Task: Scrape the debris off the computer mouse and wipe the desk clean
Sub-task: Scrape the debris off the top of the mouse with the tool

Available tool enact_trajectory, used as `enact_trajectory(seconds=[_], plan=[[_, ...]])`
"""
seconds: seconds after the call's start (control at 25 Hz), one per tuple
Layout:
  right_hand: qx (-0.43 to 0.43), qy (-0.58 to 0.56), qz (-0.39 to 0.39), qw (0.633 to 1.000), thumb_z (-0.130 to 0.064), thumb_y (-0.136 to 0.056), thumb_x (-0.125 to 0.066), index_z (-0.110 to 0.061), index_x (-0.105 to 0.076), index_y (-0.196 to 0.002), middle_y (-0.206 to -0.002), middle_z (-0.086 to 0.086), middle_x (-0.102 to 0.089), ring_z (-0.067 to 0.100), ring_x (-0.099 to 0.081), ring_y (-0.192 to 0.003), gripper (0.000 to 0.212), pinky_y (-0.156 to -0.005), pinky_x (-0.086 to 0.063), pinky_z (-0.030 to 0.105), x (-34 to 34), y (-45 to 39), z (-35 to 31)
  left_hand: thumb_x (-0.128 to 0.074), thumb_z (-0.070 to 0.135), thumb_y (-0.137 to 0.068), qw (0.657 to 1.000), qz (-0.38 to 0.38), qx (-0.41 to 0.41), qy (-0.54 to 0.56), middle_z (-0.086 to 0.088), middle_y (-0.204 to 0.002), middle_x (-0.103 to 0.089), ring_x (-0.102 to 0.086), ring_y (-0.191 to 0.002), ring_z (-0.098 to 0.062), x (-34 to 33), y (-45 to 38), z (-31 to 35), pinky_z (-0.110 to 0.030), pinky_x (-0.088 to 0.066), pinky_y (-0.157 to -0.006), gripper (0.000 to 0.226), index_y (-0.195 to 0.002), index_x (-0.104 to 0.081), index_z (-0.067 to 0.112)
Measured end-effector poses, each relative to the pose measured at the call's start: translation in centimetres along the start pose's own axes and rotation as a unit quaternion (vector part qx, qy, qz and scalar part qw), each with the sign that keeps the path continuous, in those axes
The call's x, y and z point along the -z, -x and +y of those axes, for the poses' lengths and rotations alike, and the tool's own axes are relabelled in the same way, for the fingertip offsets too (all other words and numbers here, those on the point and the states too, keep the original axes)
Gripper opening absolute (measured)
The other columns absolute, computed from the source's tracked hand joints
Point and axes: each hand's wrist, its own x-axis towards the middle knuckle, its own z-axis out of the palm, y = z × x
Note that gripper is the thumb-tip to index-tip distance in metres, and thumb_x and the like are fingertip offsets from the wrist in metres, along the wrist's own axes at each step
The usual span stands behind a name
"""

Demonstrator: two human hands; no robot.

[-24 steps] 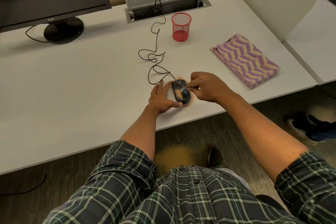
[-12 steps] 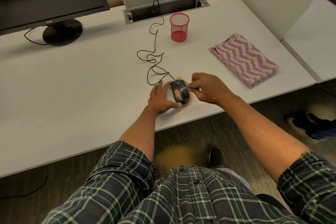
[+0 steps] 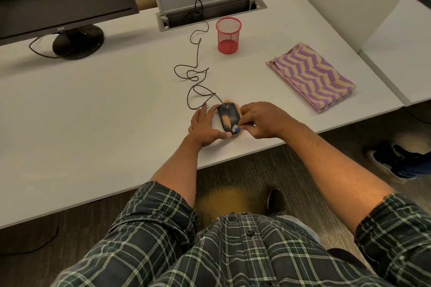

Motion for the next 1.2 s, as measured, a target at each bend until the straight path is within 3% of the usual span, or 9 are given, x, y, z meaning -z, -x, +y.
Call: enact_trajectory(seconds=[0.2, 0.36, 0.56, 0.68, 0.88, 1.0, 1.2], plan=[[-0.065, 0.000, 0.085, 0.994, -0.023, -0.090, -0.068, -0.014, -0.080, -0.091, -0.076, -0.006, -0.053, 0.015, -0.050, -0.067, 0.015, -0.055, -0.039, 0.027, 0.2, 0.2, 1.1, -0.081, 0.056, -0.072, 1.000, -0.003, -0.001, -0.002, 0.008, -0.168, 0.011, 0.012, -0.153, -0.021, 0.0, 0.1, 0.0, -0.053, -0.008, -0.121, 0.112, -0.156, -0.008, 0.048], [-0.050, -0.007, -0.005, 0.999, -0.020, -0.089, -0.069, -0.016, -0.081, -0.097, -0.077, -0.009, -0.052, 0.013, -0.050, -0.068, 0.014, -0.061, -0.038, 0.027, 0.3, 0.4, 1.2, -0.082, 0.056, -0.071, 1.000, -0.004, -0.001, 0.002, 0.009, -0.168, 0.011, 0.012, -0.153, -0.021, 0.0, 0.1, 0.0, -0.053, -0.008, -0.121, 0.113, -0.156, -0.009, 0.048], [-0.067, -0.010, 0.053, 0.996, -0.021, -0.091, -0.068, -0.015, -0.080, -0.099, -0.078, -0.009, -0.051, 0.013, -0.049, -0.068, 0.016, -0.060, -0.037, 0.026, 0.5, 0.3, 1.3, -0.082, 0.055, -0.071, 1.000, -0.002, -0.001, 0.004, 0.008, -0.168, 0.010, 0.011, -0.153, -0.022, 0.1, 0.1, 0.1, -0.053, -0.008, -0.121, 0.112, -0.156, -0.010, 0.047], [-0.062, -0.018, -0.022, 0.998, -0.022, -0.092, -0.067, -0.017, -0.080, -0.101, -0.079, -0.011, -0.053, 0.010, -0.050, -0.071, 0.017, -0.063, -0.037, 0.024, 0.4, 0.5, 1.3, -0.082, 0.055, -0.071, 1.000, -0.001, -0.001, 0.005, 0.008, -0.168, 0.010, 0.012, -0.153, -0.022, 0.1, 0.2, 0.1, -0.053, -0.008, -0.121, 0.112, -0.156, -0.010, 0.048], [-0.103, -0.001, 0.033, 0.994, -0.026, -0.094, -0.063, -0.017, -0.079, -0.103, -0.083, -0.007, -0.056, 0.013, -0.052, -0.073, 0.020, -0.061, -0.037, 0.027, 0.4, 0.7, 1.6, -0.083, 0.053, -0.071, 1.000, 0.001, -0.002, 0.018, 0.008, -0.168, 0.009, 0.011, -0.153, -0.022, 0.0, 0.2, 0.0, -0.053, -0.008, -0.121, 0.111, -0.156, -0.011, 0.049], [-0.089, -0.014, -0.041, 0.995, -0.025, -0.093, -0.063, -0.017, -0.080, -0.102, -0.081, -0.011, -0.055, 0.010, -0.052, -0.074, 0.020, -0.064, -0.038, 0.026, 0.3, 0.9, 1.5, -0.083, 0.053, -0.071, 1.000, -0.001, 0.000, 0.014, 0.007, -0.168, 0.009, 0.011, -0.153, -0.022, 0.0, 0.2, 0.1, -0.053, -0.008, -0.122, 0.112, -0.156, -0.011, 0.048], [-0.087, -0.003, 0.055, 0.995, -0.025, -0.094, -0.064, -0.015, -0.078, -0.104, -0.080, -0.010, -0.047, 0.012, -0.047, -0.070, 0.020, -0.060, -0.033, 0.026, 0.0, 0.7, 1.3, -0.084, 0.051, -0.070, 1.000, 0.002, 0.002, 0.027, 0.007, -0.168, 0.008, 0.010, -0.153, -0.022, 0.1, 0.3, 0.2, -0.052, -0.008, -0.122, 0.110, -0.155, -0.014, 0.050]])
